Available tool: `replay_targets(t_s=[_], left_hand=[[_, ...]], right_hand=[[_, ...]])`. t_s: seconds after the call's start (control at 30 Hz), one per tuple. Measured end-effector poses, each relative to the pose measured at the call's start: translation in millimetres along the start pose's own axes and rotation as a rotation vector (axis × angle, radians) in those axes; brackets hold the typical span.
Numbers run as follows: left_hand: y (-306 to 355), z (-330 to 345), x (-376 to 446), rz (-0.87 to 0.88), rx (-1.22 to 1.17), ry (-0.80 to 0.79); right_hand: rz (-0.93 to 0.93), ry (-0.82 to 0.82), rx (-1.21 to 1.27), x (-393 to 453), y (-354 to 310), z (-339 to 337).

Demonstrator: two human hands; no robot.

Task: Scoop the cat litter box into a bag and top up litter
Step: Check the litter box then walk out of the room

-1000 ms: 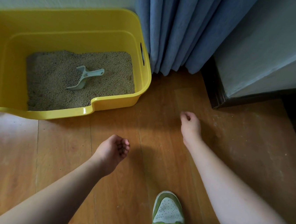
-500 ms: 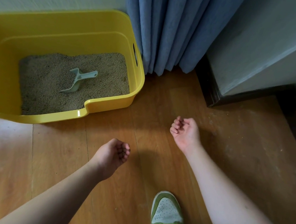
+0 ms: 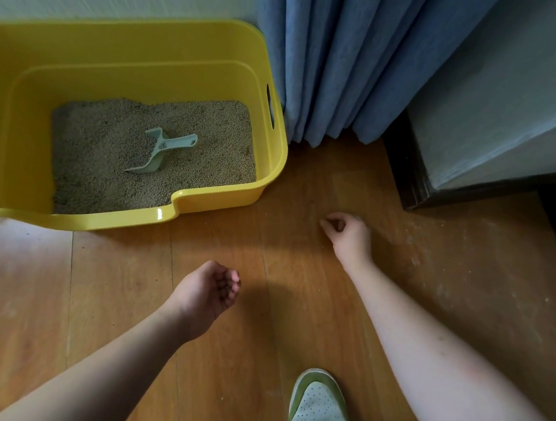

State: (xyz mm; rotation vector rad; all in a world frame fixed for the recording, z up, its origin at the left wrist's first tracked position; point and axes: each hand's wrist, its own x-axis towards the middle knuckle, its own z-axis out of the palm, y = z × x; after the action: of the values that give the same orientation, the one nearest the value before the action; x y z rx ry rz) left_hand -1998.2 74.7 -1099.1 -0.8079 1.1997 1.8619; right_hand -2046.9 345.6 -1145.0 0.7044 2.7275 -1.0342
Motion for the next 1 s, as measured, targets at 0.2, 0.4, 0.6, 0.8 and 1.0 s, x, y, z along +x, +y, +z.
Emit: replay_targets(t_s=[0.2, 0.4, 0.6, 0.8, 1.0], left_hand=[[-1.0, -6.6, 0.6, -0.004, -0.018, 0.011], [0.6, -5.2, 0.5, -0.013, -0.013, 0.002], [0.6, 14.9, 0.9, -0.031, -0.027, -0.025], [-7.2, 29.7, 3.8, -0.046, -0.026, -0.078], [-14.1, 30.2, 7.4, -0.050, 0.012, -0.089]], right_hand=[[-0.011, 0.065, -0.102, -0.4, -3.4, 6.7], [0.304, 0.025, 0.538, -17.7, -16.4, -11.0], [0.693, -0.342, 1.567, -45.2, 1.9, -18.2], [0.606, -0.420, 1.632, -74.0, 14.1, -20.7], [0.623, -0.395, 1.571, -84.0, 18.9, -12.5]])
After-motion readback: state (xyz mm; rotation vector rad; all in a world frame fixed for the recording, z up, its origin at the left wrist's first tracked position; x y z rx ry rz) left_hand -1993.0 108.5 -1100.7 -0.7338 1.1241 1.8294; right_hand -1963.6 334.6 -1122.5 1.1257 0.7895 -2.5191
